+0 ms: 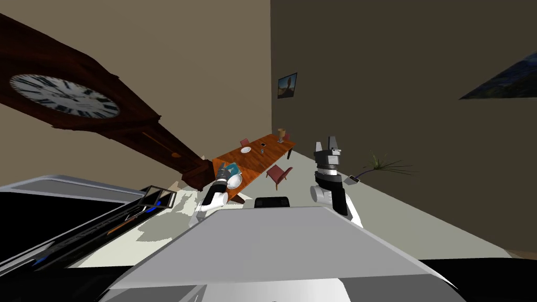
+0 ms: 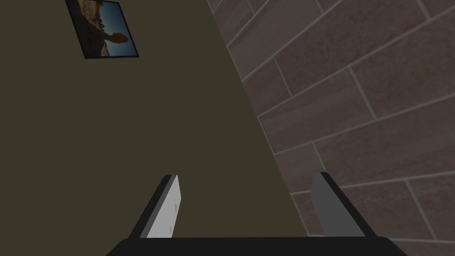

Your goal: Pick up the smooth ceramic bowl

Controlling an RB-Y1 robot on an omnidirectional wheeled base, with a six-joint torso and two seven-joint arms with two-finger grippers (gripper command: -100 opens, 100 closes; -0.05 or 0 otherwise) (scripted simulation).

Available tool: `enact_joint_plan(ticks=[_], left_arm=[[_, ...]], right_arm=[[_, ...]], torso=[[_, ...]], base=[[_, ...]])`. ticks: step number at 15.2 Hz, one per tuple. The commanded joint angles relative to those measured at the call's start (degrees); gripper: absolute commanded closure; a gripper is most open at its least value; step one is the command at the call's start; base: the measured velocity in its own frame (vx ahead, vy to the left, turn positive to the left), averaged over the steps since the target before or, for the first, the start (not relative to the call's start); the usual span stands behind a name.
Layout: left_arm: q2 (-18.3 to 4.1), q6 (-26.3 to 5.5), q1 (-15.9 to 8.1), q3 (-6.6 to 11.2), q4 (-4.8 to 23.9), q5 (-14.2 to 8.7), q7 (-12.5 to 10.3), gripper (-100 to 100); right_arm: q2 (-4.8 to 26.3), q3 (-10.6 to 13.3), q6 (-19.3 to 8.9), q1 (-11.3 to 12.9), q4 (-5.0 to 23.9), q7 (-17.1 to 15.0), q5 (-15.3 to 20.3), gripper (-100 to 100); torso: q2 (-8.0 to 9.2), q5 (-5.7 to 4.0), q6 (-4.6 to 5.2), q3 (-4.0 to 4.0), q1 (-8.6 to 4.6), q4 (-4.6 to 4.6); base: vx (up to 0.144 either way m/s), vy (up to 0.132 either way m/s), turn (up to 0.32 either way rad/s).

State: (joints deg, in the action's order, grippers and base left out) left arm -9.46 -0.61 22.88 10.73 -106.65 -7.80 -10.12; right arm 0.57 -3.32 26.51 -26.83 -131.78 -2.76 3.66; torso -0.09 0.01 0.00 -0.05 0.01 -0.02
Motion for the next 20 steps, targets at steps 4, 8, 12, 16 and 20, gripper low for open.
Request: enact_joint_plan(ticks=[4, 8, 12, 16, 20], left_arm=[[0.21, -4.77, -1.28, 1.74, 5.54, -0.83, -0.11, -100], [0.45, -8.70, -2.12, 3.19, 10.15, -1.58, -0.24, -100], [0.76, -12.63, -2.95, 4.63, 14.20, -2.33, -0.36, -100], [1.13, -15.84, -3.78, 6.02, 18.15, -3.05, -0.47, -100], [1.33, -18.18, -4.19, 6.69, 20.87, -3.39, -0.53, -100]], right_arm=[[0.00, 0.00, 0.00, 0.00, 0.00, 0.00, 0.00, 0], [0.00, 0.00, 0.00, 0.00, 0.00, 0.00, 0.00, 0], [0.00, 0.00, 0.00, 0.00, 0.00, 0.00, 0.00, 0], [0.00, 0.00, 0.00, 0.00, 0.00, 0.00, 0.00, 0], [0.00, 0.00, 0.00, 0.00, 0.00, 0.00, 0.00, 0]], torso=[[-0.05, 0.00, 0.00, -0.03, -0.01, -0.01], [-0.04, 0.00, 0.01, -0.02, 0.00, -0.01], [-0.08, 0.00, 0.00, -0.05, 0.00, -0.02], [-0.06, 0.01, 0.01, -0.04, 0.01, -0.01], [-0.06, 0.00, 0.00, -0.04, 0.01, -0.02]], base=[[0.032, -0.004, -0.031], [0.026, -0.001, -0.023], [0.039, 0.001, -0.031], [0.035, 0.002, -0.025], [0.035, 0.002, -0.028]])
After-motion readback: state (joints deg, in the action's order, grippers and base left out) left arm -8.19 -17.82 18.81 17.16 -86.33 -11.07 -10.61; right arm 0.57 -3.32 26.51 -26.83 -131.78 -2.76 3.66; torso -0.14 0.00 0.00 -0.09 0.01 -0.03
